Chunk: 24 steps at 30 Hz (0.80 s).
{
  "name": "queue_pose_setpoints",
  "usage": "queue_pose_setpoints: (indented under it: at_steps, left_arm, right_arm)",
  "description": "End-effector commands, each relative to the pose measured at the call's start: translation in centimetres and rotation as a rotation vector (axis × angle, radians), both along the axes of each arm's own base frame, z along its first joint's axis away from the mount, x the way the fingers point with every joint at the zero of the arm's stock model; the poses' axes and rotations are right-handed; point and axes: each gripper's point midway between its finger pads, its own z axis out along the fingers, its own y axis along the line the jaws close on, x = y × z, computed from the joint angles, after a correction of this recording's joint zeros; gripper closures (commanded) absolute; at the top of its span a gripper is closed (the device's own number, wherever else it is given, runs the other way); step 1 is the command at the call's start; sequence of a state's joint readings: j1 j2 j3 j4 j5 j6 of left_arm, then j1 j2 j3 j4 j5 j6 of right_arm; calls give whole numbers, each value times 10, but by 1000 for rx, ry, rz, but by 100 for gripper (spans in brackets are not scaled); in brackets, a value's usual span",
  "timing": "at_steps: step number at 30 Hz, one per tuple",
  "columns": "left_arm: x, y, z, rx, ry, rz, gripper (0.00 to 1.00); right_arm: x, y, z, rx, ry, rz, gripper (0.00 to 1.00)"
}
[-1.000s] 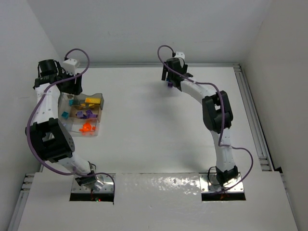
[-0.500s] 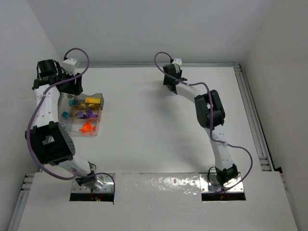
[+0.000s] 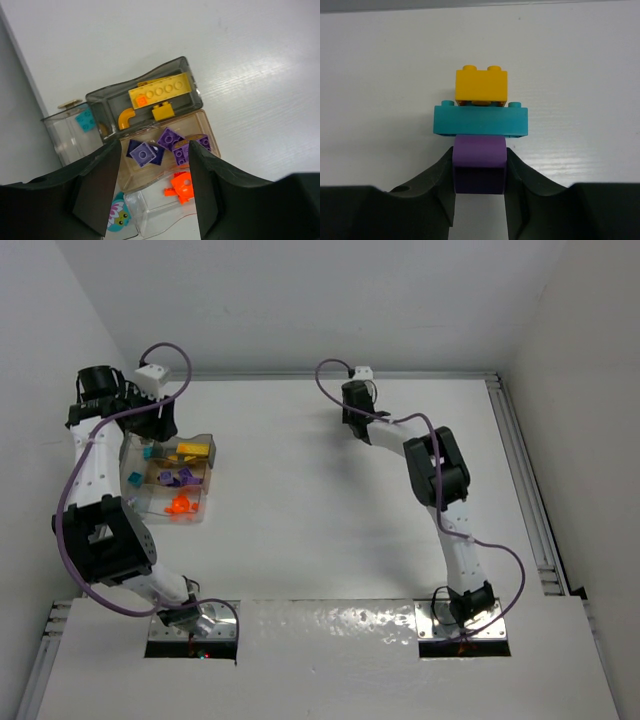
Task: Sort the legos into containers by color
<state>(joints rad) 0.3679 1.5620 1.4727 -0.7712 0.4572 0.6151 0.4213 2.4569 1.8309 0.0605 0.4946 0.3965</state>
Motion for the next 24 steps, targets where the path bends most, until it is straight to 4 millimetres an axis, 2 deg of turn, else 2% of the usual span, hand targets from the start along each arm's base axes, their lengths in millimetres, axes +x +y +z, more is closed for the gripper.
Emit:
queue_pose_setpoints:
  at_steps: [1,2,3,4,5,6,7,8,9,10,11,12,13,14,15,16,17,19,20,21,22,24]
  left_arm:
    - [-15,-31,17,-5,-63,-201,46]
    - [-20,-35,17,-2,-65,-230,46]
    - [-22,-39,14,9,-70,-268,45]
    - [-23,-44,13,12,-71,-289,44]
    - [-24,-48,14,16,-78,-305,39]
    - [-23,-51,12,10,-78,-308,36]
    - [-23,-63,13,2,-84,-331,35]
    - [-19,-70,19,-3,-115,-339,34]
    - [-20,-88,16,-24,-126,-387,34]
    - [-20,-100,18,-22,-146,-424,34]
    - [-21,-111,28,20,-214,-500,34]
    - [-28,-135,28,3,-249,-604,34]
    - [-30,-145,32,11,-296,-663,33]
    - [-38,-154,37,29,-356,-733,31]
    - [-43,-167,46,-15,-413,-792,28]
    - [-41,-171,54,-19,-461,-813,27]
    - [-43,-176,56,-47,-477,-838,27]
    - [-50,-191,67,-117,-519,-920,26]
    - [-55,-196,61,-144,-503,-958,25]
    - [-60,-205,64,-167,-514,-1006,24]
    - [-70,-210,56,-199,-470,-1028,23]
    - [-79,-223,52,-162,-486,-1123,21]
  right_arm:
    - [-18,23,50,-15,-86,251,100]
    - [-29,30,57,-6,-104,328,100]
    - [-53,32,71,-15,-125,423,100]
    - [-66,55,90,40,-181,579,100]
    - [-82,64,99,58,-192,674,100]
    - [-100,69,98,62,-182,749,100]
    - [-120,85,124,118,-209,864,100]
    - [-136,92,123,154,-191,928,100]
    - [-152,104,128,188,-185,999,100]
    - [-167,113,142,205,-207,1072,100]
    - [-189,124,143,236,-198,1176,100]
    - [-207,136,142,224,-186,1255,100]
    - [-218,143,150,202,-204,1315,100]
    - [-233,157,160,177,-232,1411,100]
    - [-245,159,154,172,-176,1450,100]
    - [-255,165,153,150,-160,1496,100]
    - [-260,171,162,123,-174,1535,100]
    - [-277,177,157,70,-164,1605,100]
    - [-279,179,163,59,-178,1612,100]
    - [-282,180,163,38,-177,1621,100]
    - [-284,182,164,24,-180,1630,100]
    - [-289,185,165,-17,-186,1656,100]
